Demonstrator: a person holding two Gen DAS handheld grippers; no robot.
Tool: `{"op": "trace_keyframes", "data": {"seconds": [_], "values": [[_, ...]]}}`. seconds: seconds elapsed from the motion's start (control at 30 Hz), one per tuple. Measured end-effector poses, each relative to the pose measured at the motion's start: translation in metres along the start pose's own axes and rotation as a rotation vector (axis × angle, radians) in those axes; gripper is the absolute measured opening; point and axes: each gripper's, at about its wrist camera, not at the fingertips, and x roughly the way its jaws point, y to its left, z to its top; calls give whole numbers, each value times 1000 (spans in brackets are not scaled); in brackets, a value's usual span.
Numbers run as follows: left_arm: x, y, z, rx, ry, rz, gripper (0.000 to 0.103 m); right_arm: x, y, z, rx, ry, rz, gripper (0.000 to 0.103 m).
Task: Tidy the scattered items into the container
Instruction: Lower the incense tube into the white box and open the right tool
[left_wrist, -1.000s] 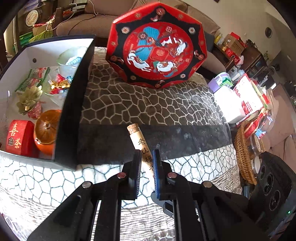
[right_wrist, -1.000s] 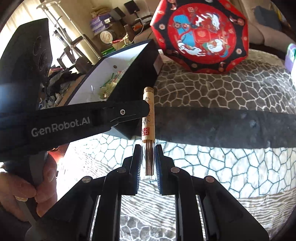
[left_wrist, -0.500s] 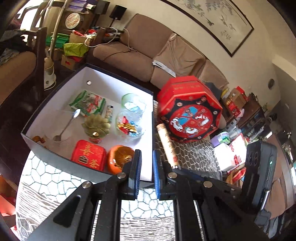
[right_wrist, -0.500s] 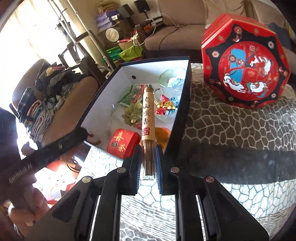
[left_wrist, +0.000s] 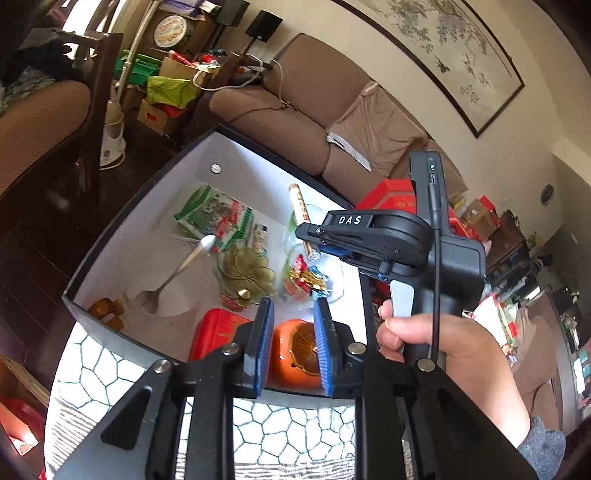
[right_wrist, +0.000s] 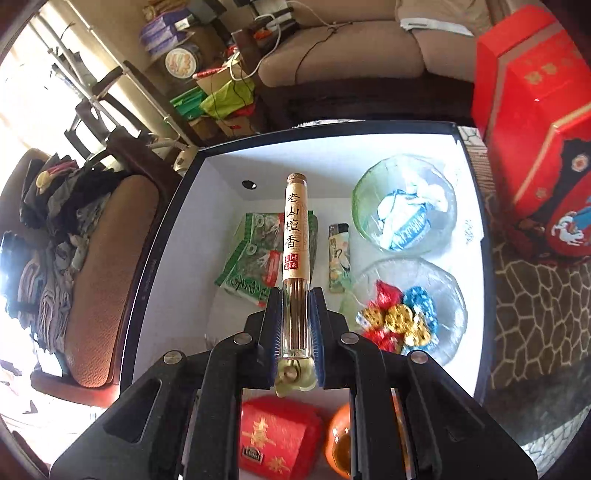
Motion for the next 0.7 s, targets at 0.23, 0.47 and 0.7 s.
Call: {"op": "trace_keyframes", "data": {"seconds": [0.23,0.47,0.7], "values": [[0,44,10,-145,3,-28,29,60,10,19,36,61,-111,14],[-2,57,15,-193,6,-69,29,92,8,14,62,109,-201,14],[8,51,10,-193,48,-110,29,98,22,15,23,147,-248,16]]}}
